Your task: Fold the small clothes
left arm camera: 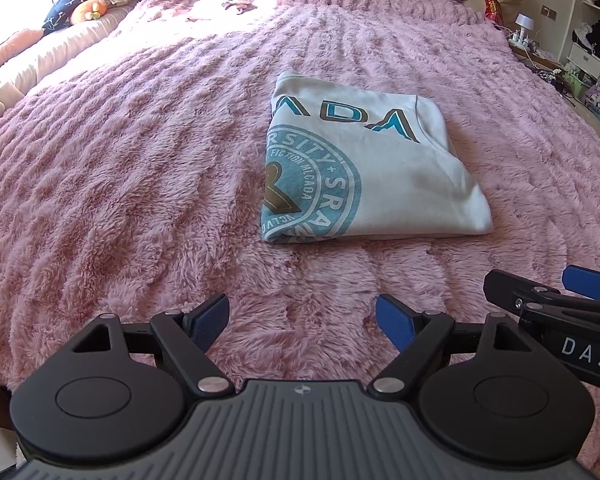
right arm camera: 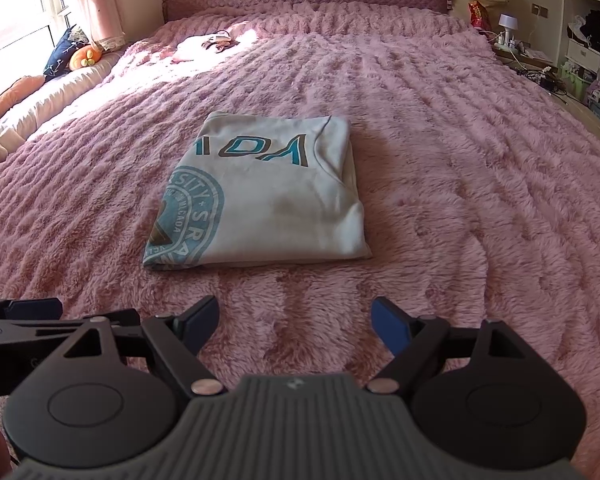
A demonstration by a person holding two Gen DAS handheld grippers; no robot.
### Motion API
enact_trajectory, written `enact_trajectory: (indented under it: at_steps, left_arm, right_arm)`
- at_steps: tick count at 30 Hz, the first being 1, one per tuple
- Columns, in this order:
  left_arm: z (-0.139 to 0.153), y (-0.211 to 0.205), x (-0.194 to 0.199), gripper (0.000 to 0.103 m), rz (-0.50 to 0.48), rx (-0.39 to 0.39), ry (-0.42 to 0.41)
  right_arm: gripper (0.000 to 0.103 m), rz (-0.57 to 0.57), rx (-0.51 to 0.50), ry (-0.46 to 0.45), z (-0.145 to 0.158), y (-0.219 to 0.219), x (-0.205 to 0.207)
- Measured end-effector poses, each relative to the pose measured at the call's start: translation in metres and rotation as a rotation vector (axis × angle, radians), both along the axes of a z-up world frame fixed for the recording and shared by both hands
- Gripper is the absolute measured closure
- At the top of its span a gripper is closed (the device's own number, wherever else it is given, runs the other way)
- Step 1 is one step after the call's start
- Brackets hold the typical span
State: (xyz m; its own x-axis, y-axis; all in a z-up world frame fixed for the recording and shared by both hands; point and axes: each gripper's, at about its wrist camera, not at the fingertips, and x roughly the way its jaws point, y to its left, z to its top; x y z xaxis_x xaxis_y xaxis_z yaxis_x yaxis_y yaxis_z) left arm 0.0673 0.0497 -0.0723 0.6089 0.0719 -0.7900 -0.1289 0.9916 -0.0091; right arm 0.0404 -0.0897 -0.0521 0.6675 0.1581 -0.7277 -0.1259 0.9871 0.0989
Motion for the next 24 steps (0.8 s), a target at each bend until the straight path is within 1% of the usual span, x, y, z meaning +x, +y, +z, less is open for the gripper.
enact_trajectory:
  at_steps: [4,8,11,13,16,18,21,24]
  left_arm:
    - [0.000,0.002,-0.003,0.006,-0.019,-0.027,-0.025]
    - [0.000,0.001,-0.003,0.006,-0.019,-0.024,-0.032]
    - [-0.003,0.001,0.001,0.005,0.007,-0.023,0.014]
    - [-0.004,0.003,0.002,0.007,0.018,-0.032,0.028]
    - [-0.005,0.005,0.002,0.006,0.016,-0.057,0.036]
    - [-0.006,0.009,0.002,0.002,0.020,-0.096,0.039]
    - [-0.008,0.013,0.002,0.001,0.013,-0.145,0.032]
    - [-0.008,0.012,0.001,0.001,0.005,-0.142,0.015]
  right_arm:
    - [0.024,-0.010,0.003,0.001,0.000,-0.002,0.000]
    - [0.024,-0.016,0.005,0.002,0.000,-0.002,0.000]
    - [0.023,-0.008,0.005,0.001,0.001,-0.002,0.001]
    - [0.023,-0.007,0.006,0.001,0.001,-0.002,0.001]
    - [0.023,-0.002,0.002,-0.002,0.001,-0.001,0.001]
    - [0.023,-0.004,0.003,-0.002,0.001,-0.001,0.001]
    - [0.023,-0.011,0.004,-0.001,0.001,-0.001,0.001]
    - [0.023,-0.013,0.006,-0.001,0.001,-0.002,0.001]
